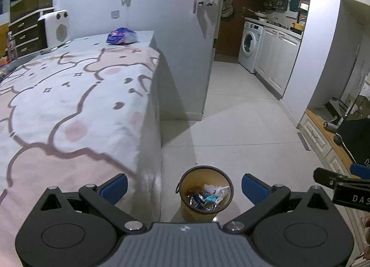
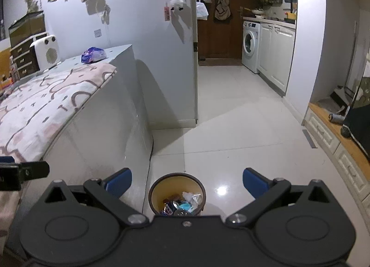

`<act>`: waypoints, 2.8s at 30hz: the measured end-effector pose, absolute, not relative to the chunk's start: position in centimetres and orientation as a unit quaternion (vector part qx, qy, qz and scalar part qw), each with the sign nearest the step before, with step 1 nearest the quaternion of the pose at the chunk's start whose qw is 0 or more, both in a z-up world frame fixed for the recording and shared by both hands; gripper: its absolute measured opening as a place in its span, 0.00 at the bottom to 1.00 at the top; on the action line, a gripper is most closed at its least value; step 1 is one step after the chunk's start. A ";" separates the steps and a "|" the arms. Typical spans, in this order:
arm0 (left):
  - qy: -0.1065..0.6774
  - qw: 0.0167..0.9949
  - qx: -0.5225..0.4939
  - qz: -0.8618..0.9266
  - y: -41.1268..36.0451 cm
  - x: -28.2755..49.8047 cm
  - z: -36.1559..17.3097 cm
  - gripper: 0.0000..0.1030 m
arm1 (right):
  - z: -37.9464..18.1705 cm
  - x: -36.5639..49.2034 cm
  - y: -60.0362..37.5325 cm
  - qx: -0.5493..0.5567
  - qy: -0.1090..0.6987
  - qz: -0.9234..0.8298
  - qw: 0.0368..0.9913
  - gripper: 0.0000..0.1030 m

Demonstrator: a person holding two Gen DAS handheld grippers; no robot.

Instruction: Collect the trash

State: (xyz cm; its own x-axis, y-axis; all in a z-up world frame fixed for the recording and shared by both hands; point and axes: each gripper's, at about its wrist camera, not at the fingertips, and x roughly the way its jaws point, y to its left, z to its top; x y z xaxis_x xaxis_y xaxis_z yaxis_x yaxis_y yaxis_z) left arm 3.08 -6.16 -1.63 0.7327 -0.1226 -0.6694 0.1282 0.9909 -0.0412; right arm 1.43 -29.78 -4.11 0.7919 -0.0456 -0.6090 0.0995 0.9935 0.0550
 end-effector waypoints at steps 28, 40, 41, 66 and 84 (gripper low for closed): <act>0.353 0.935 0.012 -0.035 -1.5 -0.5 -1.9 1.00 | -3.7 -2.3 -25.1 0.016 0.329 -0.048 0.943 1.00; 0.356 0.933 0.024 -0.038 -1.8 -1.0 -2.3 1.00 | -3.6 -2.6 -24.8 0.021 0.332 -0.056 0.941 1.00; 0.356 0.933 0.023 -0.038 -1.9 -1.0 -2.3 1.00 | -3.6 -2.6 -24.8 0.021 0.332 -0.057 0.941 1.00; 0.358 0.932 0.026 -0.041 -2.1 -1.0 -2.5 1.00 | -3.9 -2.9 -25.0 0.024 0.336 -0.060 0.940 1.00; 0.358 0.932 0.028 -0.043 -2.3 -1.0 -2.7 1.00 | -3.9 -2.9 -25.0 0.023 0.336 -0.060 0.940 1.00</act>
State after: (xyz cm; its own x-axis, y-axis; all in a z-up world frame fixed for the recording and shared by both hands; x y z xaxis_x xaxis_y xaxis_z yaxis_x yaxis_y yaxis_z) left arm -1.00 -2.33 -2.67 0.7403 -0.0605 -0.6696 0.1012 0.9946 0.0220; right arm -2.91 -25.04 -3.88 0.7666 -0.0970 -0.6347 0.1285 0.9917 0.0036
